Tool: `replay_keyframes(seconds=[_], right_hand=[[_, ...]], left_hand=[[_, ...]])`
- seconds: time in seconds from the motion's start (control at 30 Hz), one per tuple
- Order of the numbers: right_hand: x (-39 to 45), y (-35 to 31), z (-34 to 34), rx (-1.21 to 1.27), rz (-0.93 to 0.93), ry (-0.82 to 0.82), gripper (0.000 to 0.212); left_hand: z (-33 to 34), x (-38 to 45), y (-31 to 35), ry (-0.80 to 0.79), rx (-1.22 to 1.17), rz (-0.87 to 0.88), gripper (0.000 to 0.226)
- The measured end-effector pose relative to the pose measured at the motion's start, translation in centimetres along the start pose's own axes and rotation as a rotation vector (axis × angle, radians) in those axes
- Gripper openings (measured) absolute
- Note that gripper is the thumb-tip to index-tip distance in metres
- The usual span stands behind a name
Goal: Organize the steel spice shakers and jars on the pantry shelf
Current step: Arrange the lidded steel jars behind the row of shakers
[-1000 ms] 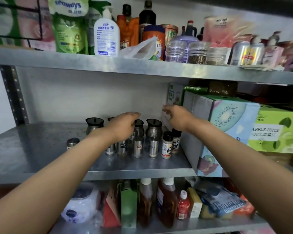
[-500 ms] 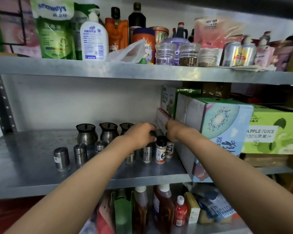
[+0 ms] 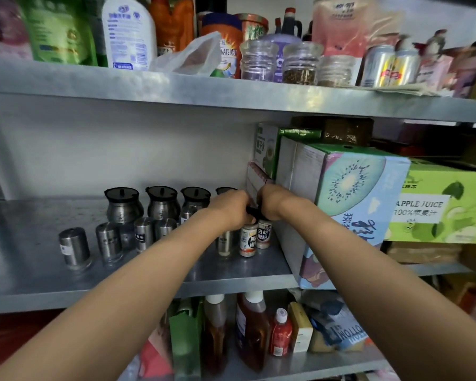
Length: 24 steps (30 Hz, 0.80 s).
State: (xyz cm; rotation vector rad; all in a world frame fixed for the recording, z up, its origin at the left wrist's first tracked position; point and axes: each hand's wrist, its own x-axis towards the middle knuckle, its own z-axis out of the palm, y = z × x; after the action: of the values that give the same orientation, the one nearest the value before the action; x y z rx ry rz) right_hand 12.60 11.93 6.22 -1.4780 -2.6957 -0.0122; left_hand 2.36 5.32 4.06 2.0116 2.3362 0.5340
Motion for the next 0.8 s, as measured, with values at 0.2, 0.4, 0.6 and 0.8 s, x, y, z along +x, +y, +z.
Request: replay_keyframes(seconds=[0.2, 0.4, 0.6, 0.8], right_hand=[[0.0, 0.0, 0.1, 0.037, -0.018, -0.021, 0.038], [0.1, -0.1, 0.2, 0.019, -0.01, -0.024, 0.035], [0.2, -0.1, 0.3, 0.043, 0.008, -0.03, 0.036], [-0.5, -0.3, -0.3, 0.086, 0.019, 0.005, 0.042]], left_hand=[[0.3, 1.5, -0.6, -0.033, -0.095, -0.022, 0.021], [1.4, 2.3, -0.6, -0.024, -0.118, -0.042, 0.018], [1.5, 2.5, -1.0, -0.023, -0.113, -0.033, 0.018], [-0.1, 1.2, -1.9, 0.007, -0.085, -0.025, 0.04]])
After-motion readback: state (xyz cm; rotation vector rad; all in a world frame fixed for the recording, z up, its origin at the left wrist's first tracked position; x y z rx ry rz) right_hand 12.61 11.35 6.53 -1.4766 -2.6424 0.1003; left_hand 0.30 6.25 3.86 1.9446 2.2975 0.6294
